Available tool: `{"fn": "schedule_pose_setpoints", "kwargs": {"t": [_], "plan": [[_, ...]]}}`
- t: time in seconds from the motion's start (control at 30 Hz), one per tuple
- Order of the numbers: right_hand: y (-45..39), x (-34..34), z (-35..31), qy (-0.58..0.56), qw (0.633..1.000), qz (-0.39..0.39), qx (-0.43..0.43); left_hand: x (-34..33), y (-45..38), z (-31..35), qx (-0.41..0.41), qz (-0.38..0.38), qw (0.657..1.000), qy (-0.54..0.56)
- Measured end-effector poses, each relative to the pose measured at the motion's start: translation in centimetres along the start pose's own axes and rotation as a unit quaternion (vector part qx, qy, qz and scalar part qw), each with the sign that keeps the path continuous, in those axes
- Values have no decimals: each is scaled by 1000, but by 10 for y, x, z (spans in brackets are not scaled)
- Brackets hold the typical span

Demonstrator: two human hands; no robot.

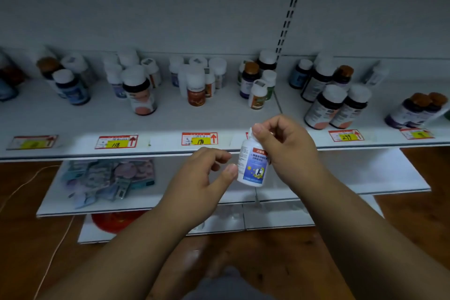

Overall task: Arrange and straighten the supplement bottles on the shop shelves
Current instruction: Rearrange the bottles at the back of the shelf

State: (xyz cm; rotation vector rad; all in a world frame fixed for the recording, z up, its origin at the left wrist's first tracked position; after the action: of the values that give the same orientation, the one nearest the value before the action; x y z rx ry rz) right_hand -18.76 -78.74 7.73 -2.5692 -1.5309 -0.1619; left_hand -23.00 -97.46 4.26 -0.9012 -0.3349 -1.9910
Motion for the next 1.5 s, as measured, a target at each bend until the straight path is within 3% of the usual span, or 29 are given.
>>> {"fn": "schedule_pose_setpoints", "kwargs": {"t": [0.33,0.7,0.83,1.03,1.27,1.5], "plan": [[-10,-45,-3,-16,997,-71,11,24,11,-27,47,63,997,0],[-21,-150,-13,-29,997,-71,16,93,12,-110,36,56,996,-53],[-33,-202,-18,13,997,-71,24,125,6,-151,35,79,993,-76],[-62,-269,-37,136,980,-96,112,164,-11,-200,104,123,984,-74],[-85,-318,-39,228,950,-128,172,184,-32,-223,148,108,978,-102],[-92,-335,-27,248,941,-158,167,189,-41,-238,140,88,977,-132]]}}
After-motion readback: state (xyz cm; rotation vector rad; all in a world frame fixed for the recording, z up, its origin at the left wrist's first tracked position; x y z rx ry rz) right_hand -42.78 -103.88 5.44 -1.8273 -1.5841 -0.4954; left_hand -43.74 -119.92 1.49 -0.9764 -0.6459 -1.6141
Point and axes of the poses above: each hand's wrist, its own y-axis away from the middle knuckle, its own x-axis out of the back of the hand, z = x × y, the point moved 1 cm from there along -y, towards the middle knuckle, and after that the axes turned 11 degrees about -y, right-handed, at the moved point
